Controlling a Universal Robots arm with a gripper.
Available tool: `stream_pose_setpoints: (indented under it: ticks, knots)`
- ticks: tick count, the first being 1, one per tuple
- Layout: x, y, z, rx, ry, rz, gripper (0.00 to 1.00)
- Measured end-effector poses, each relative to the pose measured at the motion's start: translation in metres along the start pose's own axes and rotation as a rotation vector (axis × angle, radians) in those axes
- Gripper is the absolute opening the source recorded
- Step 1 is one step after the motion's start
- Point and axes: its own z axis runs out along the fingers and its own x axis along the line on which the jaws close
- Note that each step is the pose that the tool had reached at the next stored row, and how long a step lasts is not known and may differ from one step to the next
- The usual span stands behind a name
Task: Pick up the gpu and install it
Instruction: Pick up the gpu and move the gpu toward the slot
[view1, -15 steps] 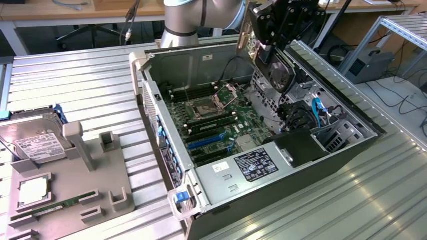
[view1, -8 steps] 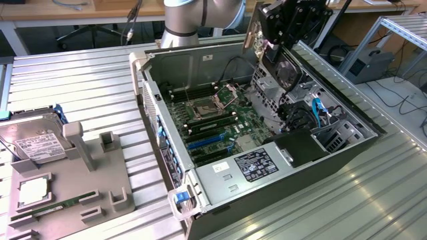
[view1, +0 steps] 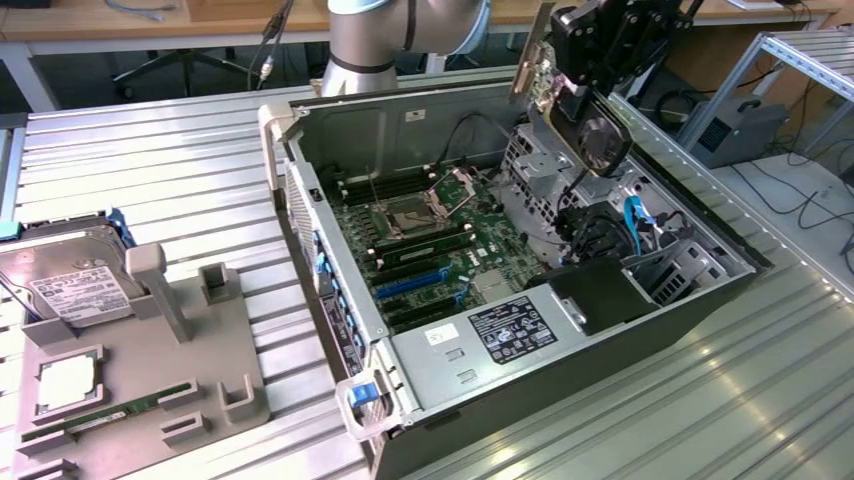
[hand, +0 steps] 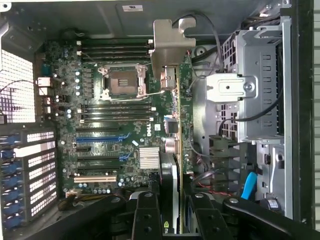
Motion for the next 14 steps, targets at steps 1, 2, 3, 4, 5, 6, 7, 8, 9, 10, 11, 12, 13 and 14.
stream_pose_setpoints:
  ticks: [1,2,3,4,5,6,7,8,9,10,11,12,13,14]
  knots:
    - [-0.002,0.0001,0.0001,-0.0001,0.0,0.0,0.27]
    - [-0.005,0.0001,0.0001,0.0,0.0,0.0,0.27]
    - [-0.007,0.0002,0.0002,0.0,0.0,0.0,0.27]
    - [-0.01,0.0003,0.0002,0.0,0.0,0.0,0.27]
    - [-0.013,0.0004,0.0003,0.0,0.0,0.0,0.27]
    - [-0.016,0.0005,0.0004,0.0,0.0,0.0,0.27]
    - [-0.017,0.0005,0.0004,0.0,0.0,0.0,0.27]
    - [-0.017,0.0005,0.0004,0.0,0.0,0.0,0.27]
    - [-0.017,0.0005,0.0004,0.0,0.0,0.0,0.27]
    - [-0.017,0.0005,0.0004,0.0,0.0,0.0,0.27]
    - [-0.017,0.0005,0.0004,0.0,-0.0001,0.0,0.27]
    - [-0.017,0.0005,0.0004,0.0,0.0,0.0,0.27]
    - [-0.017,0.0005,0.0004,0.0,0.0,0.0,0.27]
    - [-0.017,0.0005,0.0005,0.0,0.0,0.0,0.27]
